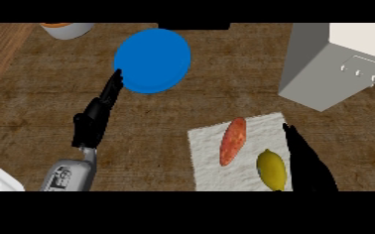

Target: Pick the lemon from the placemat and place it in the tiered shelf

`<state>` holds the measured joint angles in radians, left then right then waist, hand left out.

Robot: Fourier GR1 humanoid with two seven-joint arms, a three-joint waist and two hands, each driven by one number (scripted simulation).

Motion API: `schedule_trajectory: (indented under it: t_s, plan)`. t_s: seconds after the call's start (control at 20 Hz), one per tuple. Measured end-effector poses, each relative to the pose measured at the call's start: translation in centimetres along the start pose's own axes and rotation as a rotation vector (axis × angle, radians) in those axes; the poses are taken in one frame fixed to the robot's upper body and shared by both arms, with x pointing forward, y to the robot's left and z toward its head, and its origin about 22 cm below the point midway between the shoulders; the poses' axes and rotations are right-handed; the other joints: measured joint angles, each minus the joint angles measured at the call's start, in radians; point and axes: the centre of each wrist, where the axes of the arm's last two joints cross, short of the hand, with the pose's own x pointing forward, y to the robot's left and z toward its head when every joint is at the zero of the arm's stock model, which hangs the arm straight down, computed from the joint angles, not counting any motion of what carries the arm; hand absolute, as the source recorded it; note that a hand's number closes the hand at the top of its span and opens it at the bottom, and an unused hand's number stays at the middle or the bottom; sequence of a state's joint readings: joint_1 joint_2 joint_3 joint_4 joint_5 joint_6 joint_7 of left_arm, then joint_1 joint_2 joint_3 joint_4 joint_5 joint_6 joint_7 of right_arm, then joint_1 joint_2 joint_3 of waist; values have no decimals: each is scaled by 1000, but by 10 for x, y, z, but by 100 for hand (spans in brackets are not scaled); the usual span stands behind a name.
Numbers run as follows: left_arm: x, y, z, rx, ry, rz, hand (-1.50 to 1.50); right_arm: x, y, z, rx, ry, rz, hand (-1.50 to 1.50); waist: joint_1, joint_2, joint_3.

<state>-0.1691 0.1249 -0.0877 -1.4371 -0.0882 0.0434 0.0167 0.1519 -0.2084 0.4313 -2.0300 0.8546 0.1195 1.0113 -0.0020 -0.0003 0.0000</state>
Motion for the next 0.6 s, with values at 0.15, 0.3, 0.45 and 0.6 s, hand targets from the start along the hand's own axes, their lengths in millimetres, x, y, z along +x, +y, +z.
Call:
schedule_trajectory:
  t_s: [0.15,0.3,0.45,0.6]
  plan:
    - [-5,-2,5,-4,3,1,0,3,3,-2,7,2,-5,-150,1,0,0]
    - [-10,3,0,4,-1,-4,0,-1,9,-5,21,10,-2,-150,0,0,0]
    - [-2,2,-6,2,3,-8,0,-2,12,-9,31,18,-2,-150,0,0,0]
    - [2,1,-7,-2,2,-7,0,-10,15,-15,44,25,11,-150,0,0,0]
